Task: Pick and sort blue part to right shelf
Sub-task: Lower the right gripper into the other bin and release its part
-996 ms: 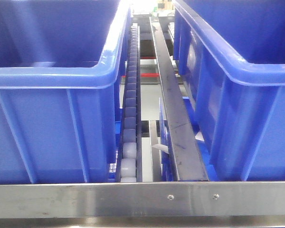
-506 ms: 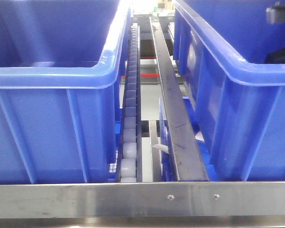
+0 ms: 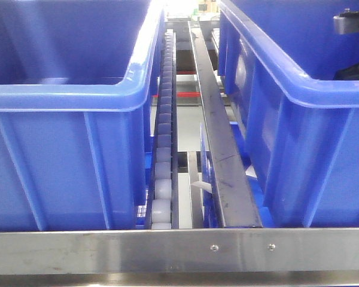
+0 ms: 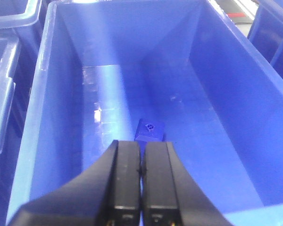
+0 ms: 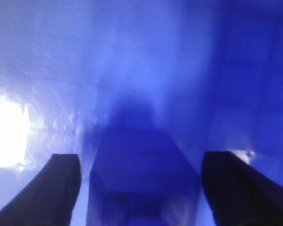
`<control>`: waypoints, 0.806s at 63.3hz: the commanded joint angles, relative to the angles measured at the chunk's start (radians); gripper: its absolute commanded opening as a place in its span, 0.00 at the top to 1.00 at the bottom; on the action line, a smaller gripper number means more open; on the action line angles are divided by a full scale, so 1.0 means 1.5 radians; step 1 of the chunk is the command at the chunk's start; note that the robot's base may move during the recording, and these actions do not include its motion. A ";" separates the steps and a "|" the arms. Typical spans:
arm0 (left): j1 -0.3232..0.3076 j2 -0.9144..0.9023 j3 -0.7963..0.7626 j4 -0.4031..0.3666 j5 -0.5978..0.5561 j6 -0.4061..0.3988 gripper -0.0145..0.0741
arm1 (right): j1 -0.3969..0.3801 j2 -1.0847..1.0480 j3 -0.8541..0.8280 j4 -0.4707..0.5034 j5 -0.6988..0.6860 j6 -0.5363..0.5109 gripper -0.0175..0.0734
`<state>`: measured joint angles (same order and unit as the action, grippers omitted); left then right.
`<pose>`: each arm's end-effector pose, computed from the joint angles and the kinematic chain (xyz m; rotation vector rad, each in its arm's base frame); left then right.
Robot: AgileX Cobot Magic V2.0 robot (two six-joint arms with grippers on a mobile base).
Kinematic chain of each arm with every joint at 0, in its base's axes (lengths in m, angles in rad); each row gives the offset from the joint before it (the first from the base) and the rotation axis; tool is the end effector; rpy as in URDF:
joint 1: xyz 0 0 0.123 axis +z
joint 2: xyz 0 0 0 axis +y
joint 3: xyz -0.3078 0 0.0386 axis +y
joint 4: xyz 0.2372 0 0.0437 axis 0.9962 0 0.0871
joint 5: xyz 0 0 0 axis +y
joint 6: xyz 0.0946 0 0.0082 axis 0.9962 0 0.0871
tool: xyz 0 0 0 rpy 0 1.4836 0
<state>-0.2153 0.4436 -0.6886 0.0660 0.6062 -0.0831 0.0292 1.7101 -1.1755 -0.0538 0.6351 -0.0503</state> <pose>0.0491 -0.0071 0.3643 0.1456 1.8400 -0.1360 0.3518 0.0072 0.2554 -0.1523 2.6488 -0.0636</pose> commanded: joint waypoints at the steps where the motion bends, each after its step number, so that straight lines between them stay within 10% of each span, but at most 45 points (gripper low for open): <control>1: -0.001 -0.024 -0.017 0.007 -0.035 -0.001 0.69 | -0.005 -0.044 -0.031 -0.010 -0.006 -0.007 0.14; 14: -0.001 -0.111 -0.017 0.038 0.015 -0.001 0.69 | -0.005 -0.122 -0.031 -0.010 0.002 -0.007 0.24; 32: -0.001 -0.194 -0.006 0.060 0.044 -0.001 0.69 | -0.005 -0.309 0.046 -0.009 -0.012 -0.007 0.65; 51: -0.001 -0.197 0.025 0.060 0.022 -0.001 0.69 | -0.005 -0.578 0.258 -0.008 -0.084 -0.007 0.70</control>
<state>-0.2153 0.1326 -0.6365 0.1491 0.7425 -0.0831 0.0292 0.9558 -0.8306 -0.0538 0.6041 -0.0526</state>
